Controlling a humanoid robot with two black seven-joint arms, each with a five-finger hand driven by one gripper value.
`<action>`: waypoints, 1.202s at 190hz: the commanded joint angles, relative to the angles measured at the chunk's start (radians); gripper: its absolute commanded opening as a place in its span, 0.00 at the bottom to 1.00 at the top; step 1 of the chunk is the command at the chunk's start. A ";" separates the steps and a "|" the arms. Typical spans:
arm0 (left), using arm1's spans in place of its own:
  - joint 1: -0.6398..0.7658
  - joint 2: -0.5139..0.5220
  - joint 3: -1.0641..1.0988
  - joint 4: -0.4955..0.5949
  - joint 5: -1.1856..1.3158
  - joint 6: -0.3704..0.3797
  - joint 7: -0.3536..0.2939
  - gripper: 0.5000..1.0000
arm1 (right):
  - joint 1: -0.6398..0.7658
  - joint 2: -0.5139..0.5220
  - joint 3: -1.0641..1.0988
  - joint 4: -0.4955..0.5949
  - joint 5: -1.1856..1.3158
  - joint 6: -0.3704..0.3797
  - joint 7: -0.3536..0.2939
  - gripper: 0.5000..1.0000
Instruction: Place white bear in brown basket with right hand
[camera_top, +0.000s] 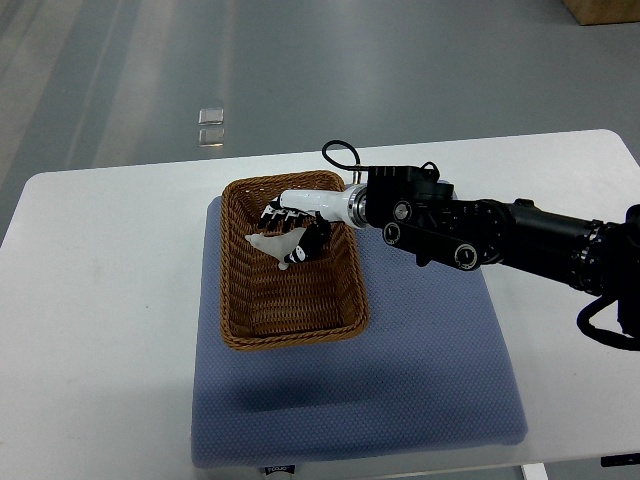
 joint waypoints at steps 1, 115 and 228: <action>0.000 0.000 0.001 0.000 0.000 0.000 0.000 1.00 | 0.008 0.000 0.007 0.002 0.002 0.002 0.001 0.69; 0.000 0.000 0.004 -0.001 0.001 0.000 0.000 1.00 | -0.122 -0.040 0.670 -0.005 0.021 -0.011 0.035 0.84; 0.000 0.000 0.006 -0.003 0.001 -0.001 0.000 1.00 | -0.476 -0.060 1.199 -0.003 0.719 0.003 0.148 0.85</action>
